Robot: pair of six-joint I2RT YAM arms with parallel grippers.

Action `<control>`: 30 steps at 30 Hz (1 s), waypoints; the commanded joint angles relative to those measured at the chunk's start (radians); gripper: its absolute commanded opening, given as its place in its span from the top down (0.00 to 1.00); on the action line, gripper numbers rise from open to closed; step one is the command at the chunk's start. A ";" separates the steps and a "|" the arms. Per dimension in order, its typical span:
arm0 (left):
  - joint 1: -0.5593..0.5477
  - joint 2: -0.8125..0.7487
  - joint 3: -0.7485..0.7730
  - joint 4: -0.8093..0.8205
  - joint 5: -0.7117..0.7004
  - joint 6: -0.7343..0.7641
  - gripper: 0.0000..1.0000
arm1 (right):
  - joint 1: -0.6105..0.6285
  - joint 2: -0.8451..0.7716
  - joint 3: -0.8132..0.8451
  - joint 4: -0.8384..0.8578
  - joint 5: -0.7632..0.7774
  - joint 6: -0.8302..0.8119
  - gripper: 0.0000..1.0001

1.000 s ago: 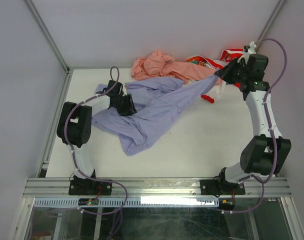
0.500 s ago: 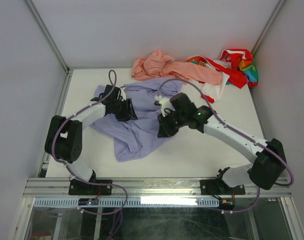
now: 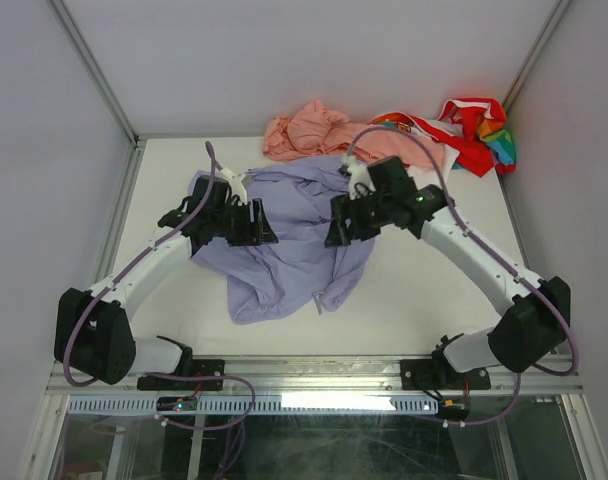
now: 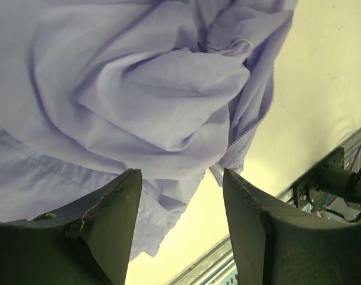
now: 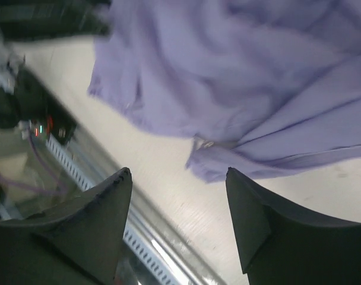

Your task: Zip up the jacket

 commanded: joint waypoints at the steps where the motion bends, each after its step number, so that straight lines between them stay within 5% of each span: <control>1: -0.065 -0.030 0.058 0.004 0.014 0.014 0.41 | -0.254 0.038 0.054 0.097 0.003 0.084 0.32; 9: -0.164 0.192 0.245 0.004 -0.054 0.032 0.40 | -0.512 0.347 0.140 0.304 -0.036 0.154 0.31; 16: -0.192 0.401 0.330 -0.005 -0.033 0.069 0.44 | -0.523 0.698 0.359 0.331 -0.144 0.143 0.31; 23: -0.213 0.447 0.213 -0.009 -0.014 0.064 0.50 | -0.465 0.830 0.388 0.414 -0.314 0.174 0.34; 26: -0.214 0.411 0.121 -0.019 -0.017 0.048 0.52 | -0.433 0.863 0.396 0.431 -0.358 0.184 0.46; 30: -0.214 0.344 0.011 -0.019 -0.022 0.016 0.53 | -0.433 0.858 0.440 0.379 -0.312 0.157 0.82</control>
